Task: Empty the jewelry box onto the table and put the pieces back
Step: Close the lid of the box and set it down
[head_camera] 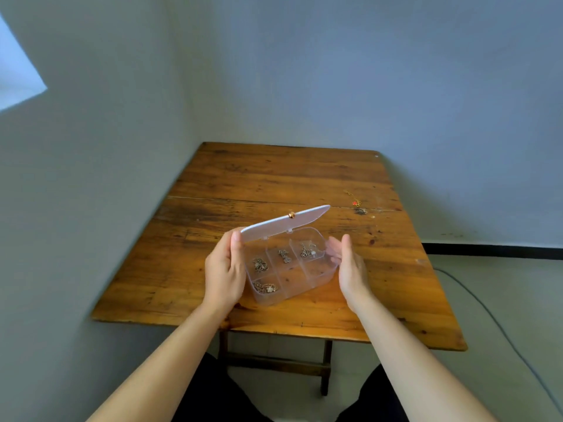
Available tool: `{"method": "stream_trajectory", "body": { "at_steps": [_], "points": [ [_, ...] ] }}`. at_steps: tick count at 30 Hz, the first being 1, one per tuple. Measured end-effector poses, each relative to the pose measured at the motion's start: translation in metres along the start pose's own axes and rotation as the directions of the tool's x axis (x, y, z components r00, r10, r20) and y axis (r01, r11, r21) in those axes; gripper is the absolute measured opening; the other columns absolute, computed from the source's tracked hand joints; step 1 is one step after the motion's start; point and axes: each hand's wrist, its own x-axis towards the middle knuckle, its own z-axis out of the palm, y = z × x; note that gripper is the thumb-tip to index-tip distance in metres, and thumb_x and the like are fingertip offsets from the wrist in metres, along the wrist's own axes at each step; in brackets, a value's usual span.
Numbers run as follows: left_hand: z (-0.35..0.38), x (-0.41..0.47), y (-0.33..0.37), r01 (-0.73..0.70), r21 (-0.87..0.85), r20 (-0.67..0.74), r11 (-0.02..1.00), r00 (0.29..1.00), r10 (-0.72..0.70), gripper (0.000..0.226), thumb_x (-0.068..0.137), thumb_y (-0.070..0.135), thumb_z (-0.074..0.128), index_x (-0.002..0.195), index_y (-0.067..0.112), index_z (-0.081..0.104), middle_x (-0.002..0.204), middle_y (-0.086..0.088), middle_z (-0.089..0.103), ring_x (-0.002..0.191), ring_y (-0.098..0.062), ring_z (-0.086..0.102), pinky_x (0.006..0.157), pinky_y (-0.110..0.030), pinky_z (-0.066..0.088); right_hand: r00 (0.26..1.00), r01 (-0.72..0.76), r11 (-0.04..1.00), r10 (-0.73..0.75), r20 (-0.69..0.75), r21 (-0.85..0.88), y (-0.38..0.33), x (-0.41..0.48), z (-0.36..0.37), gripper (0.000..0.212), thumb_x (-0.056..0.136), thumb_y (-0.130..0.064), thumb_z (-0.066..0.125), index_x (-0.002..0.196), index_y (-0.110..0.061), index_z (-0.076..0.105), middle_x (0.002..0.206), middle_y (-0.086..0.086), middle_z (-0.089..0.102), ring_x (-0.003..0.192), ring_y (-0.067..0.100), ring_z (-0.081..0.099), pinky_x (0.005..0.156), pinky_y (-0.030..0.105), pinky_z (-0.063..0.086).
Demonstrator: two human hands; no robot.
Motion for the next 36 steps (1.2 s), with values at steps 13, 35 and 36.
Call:
{"method": "stream_trajectory", "body": {
  "at_steps": [13, 35, 36],
  "points": [
    [-0.017, -0.038, -0.031, -0.510, 0.453, 0.511, 0.731, 0.820, 0.256, 0.057, 0.103, 0.051, 0.030, 0.143, 0.017, 0.052, 0.154, -0.011, 0.043, 0.145, -0.029, 0.034, 0.114, -0.050, 0.035, 1.000, -0.004, 0.991, 0.003, 0.010, 0.131, 0.002, -0.010, -0.008, 0.076, 0.084, -0.078, 0.023, 0.137, -0.034, 0.055, 0.145, -0.005, 0.054, 0.134, 0.015, 0.047, 0.113, 0.040, 0.035],
    [-0.022, 0.037, -0.048, 0.009, 0.898, 0.125, 0.441, 0.953, -0.275, 0.063, 0.103, 0.048, 0.018, 0.158, 0.017, 0.015, 0.165, -0.019, 0.013, 0.151, -0.039, 0.008, 0.121, -0.058, 0.006, 0.910, 0.409, 0.372, -0.235, 0.341, -0.834, 0.038, -0.011, 0.014, 0.074, 0.095, -0.069, 0.012, 0.156, -0.029, 0.023, 0.166, -0.003, 0.011, 0.152, 0.018, 0.003, 0.120, 0.043, 0.011],
    [-0.027, 0.043, -0.051, 0.053, 0.904, 0.089, 0.425, 0.947, -0.308, 0.063, 0.103, 0.047, 0.017, 0.158, 0.017, 0.013, 0.165, -0.020, 0.010, 0.151, -0.039, 0.006, 0.120, -0.058, 0.005, 0.910, 0.409, 0.361, -0.232, 0.344, -0.838, 0.037, -0.011, 0.015, 0.074, 0.095, -0.069, 0.012, 0.157, -0.029, 0.023, 0.167, -0.003, 0.010, 0.152, 0.019, 0.003, 0.120, 0.043, 0.011]
  ]
}}
